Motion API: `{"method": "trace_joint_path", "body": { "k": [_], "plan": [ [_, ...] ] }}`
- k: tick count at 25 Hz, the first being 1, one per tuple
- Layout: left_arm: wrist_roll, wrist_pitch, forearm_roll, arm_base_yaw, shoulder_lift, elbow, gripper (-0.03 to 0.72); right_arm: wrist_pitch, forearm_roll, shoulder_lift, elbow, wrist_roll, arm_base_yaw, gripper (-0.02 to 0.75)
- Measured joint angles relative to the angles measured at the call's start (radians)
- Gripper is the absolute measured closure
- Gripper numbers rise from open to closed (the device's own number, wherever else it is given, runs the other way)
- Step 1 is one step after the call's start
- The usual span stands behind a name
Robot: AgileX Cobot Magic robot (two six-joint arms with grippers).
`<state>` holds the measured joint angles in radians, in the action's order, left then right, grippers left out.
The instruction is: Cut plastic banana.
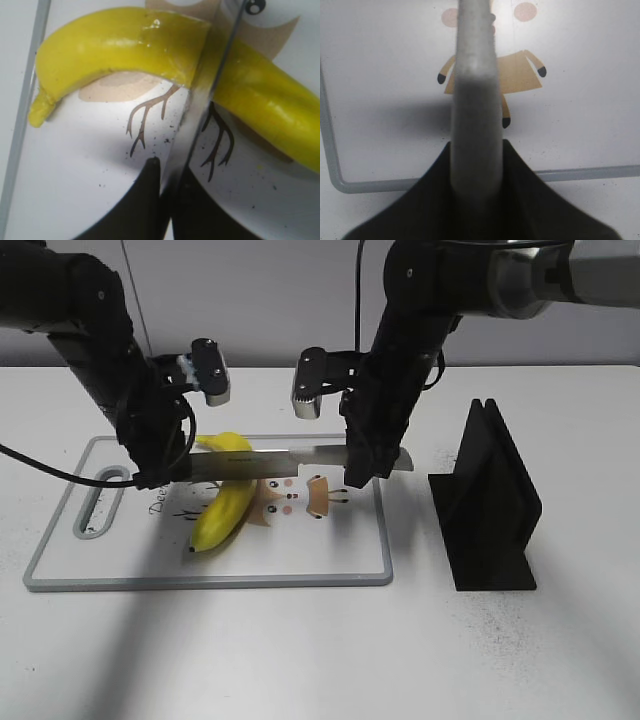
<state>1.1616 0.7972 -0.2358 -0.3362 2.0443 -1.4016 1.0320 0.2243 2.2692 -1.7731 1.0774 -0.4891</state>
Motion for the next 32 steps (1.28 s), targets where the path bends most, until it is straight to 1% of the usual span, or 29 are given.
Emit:
{"method": "trace_joint_path", "body": {
  "k": [21,26,32],
  "plan": [
    [0.002,0.003,-0.015,0.003,0.002,-0.001,0.672,0.025,-0.002,0.009,-0.03,-0.001,0.0,0.573],
    [0.001,0.004,-0.018,0.003,-0.012,-0.001,0.672,0.104,-0.018,0.026,-0.099,-0.013,-0.001,0.573],
    [-0.005,-0.008,0.005,0.005,-0.096,-0.001,0.676,0.181,-0.037,0.035,-0.238,-0.045,-0.001,0.562]
  ]
}}
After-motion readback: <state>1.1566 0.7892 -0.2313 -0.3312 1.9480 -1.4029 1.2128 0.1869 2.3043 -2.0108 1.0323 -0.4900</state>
